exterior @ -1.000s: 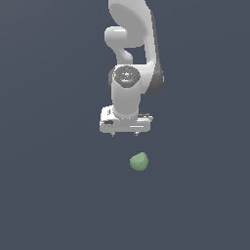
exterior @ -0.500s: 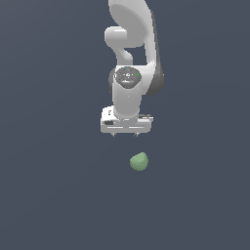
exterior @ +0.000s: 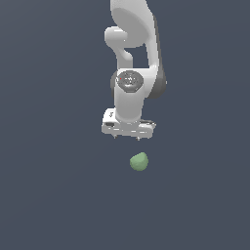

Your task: Pick up the object and move it to a goal position.

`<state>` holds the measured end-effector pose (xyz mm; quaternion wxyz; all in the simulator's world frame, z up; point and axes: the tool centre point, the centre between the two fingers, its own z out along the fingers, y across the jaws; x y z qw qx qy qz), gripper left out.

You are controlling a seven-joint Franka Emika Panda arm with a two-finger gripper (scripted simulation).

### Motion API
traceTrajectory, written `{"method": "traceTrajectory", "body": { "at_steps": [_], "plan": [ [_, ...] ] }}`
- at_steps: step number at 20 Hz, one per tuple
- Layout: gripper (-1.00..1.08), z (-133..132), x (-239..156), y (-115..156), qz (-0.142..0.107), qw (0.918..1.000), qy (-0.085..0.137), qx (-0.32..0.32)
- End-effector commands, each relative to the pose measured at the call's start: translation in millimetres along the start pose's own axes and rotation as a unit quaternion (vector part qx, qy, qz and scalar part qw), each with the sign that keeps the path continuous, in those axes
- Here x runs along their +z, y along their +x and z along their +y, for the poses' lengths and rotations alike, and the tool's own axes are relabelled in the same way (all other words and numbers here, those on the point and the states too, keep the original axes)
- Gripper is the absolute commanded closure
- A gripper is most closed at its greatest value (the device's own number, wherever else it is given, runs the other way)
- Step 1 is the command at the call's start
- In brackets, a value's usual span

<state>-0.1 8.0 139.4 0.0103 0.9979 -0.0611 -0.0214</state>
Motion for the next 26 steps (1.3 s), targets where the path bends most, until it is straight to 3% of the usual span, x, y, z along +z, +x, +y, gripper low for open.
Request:
{"method": "traceTrajectory", "body": {
  "at_steps": [1,7,13,19,26],
  "plan": [
    [-0.92,-3,1,5,0.001,0.9996,0.001,0.028],
    [-0.92,-13,6,17,0.003,0.9944,0.004,0.106],
    [-0.92,-24,10,29,0.005,0.9832,0.007,0.182],
    [-0.92,-35,15,41,0.007,0.9662,0.01,0.258],
    [-0.92,-48,21,53,0.009,0.9394,0.014,0.343]
  ]
}}
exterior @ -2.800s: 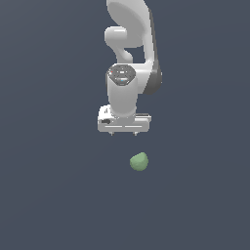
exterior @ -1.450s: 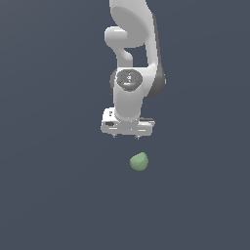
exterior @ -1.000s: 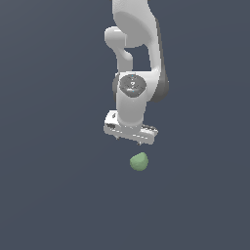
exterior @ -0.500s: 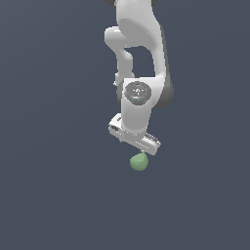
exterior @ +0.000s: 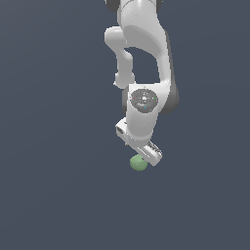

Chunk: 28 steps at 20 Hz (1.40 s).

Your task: Pick up the object and move it to a goal position.

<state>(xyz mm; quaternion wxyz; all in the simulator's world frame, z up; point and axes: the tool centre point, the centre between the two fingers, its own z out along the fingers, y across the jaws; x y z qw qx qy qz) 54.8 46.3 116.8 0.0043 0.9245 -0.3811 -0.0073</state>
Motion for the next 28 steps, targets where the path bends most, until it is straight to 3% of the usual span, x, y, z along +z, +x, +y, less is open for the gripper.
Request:
{"method": "traceTrajectory", "body": {
  "at_steps": [1,14,28],
  "plan": [
    [-0.92,-7,2,0,0.001,0.9995,0.001,0.032],
    [-0.92,-30,11,0,0.004,0.9895,0.007,0.144],
    [-0.92,-33,27,0,0.004,0.9874,0.007,0.158]
  ]
}}
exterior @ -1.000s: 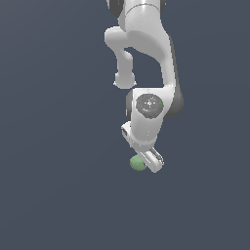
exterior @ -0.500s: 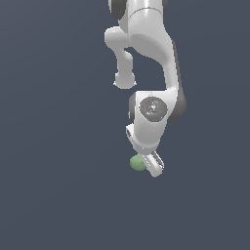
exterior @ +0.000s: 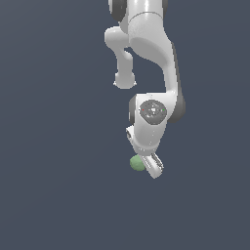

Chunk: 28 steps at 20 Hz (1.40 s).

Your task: Pick up the object and move it to a goal position.

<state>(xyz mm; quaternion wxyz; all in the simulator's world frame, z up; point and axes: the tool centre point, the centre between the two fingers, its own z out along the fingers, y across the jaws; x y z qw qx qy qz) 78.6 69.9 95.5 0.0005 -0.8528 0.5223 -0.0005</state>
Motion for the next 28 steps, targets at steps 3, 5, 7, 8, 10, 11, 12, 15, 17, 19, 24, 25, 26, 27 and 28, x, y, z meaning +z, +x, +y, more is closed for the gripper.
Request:
{"method": "traceTrajectory", "body": {
  "at_steps": [3,5,7,8,10,11,12,15,17,19,24,25,26,27,28],
  "plan": [
    [-0.92,1,25,0,0.0,1.0,-0.001,0.001],
    [-0.92,2,34,0,0.0,1.0,-0.001,0.002],
    [-0.92,1,40,0,0.0,1.0,-0.001,0.002],
    [-0.92,1,41,0,0.0,1.0,-0.001,0.002],
    [-0.92,1,42,0,0.0,1.0,-0.001,0.002],
    [-0.92,0,41,0,0.0,1.0,-0.001,0.002],
    [-0.92,0,41,0,0.0,1.0,-0.001,0.002],
    [1.08,0,41,0,0.0,1.0,-0.001,0.002],
    [1.08,0,41,0,0.0,1.0,-0.001,0.002],
    [1.08,0,41,0,0.0,1.0,-0.001,0.002],
    [1.08,0,41,0,0.0,1.0,0.0,0.002],
    [1.08,1,40,1,0.0,1.0,0.0,0.002],
    [1.08,2,39,4,0.0,1.0,0.0,0.002],
    [1.08,3,37,7,0.0,1.0,0.0,0.002],
    [1.08,5,35,10,0.0,1.0,0.0,0.002]
  ]
}}
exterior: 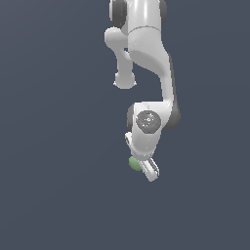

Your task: Pick up the object and move it to a goal position.

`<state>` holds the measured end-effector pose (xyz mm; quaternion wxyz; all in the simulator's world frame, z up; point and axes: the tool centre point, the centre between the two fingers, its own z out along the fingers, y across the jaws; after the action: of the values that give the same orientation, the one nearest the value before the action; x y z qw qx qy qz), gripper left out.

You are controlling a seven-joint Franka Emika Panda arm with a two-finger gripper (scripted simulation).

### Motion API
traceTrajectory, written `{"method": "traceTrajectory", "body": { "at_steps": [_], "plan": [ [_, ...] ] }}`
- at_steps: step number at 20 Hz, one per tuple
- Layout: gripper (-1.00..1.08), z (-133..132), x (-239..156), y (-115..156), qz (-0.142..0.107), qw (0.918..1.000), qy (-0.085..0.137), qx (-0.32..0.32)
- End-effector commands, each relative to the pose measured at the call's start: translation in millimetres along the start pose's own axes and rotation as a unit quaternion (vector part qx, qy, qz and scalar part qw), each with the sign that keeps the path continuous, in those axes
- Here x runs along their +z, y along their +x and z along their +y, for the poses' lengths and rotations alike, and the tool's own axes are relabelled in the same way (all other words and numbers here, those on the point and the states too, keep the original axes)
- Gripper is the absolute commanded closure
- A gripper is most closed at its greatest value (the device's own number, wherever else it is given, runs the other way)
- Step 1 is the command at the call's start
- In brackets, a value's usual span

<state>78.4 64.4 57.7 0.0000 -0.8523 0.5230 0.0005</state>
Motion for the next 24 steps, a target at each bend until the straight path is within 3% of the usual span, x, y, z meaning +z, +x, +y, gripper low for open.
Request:
{"method": "traceTrajectory", "body": {
  "at_steps": [1,18,24],
  "plan": [
    [1.08,4,-6,10,0.0,1.0,0.0,0.001],
    [1.08,70,-91,160,0.0,1.0,0.0,0.001],
    [1.08,80,-106,189,0.0,1.0,0.0,0.001]
  ]
}}
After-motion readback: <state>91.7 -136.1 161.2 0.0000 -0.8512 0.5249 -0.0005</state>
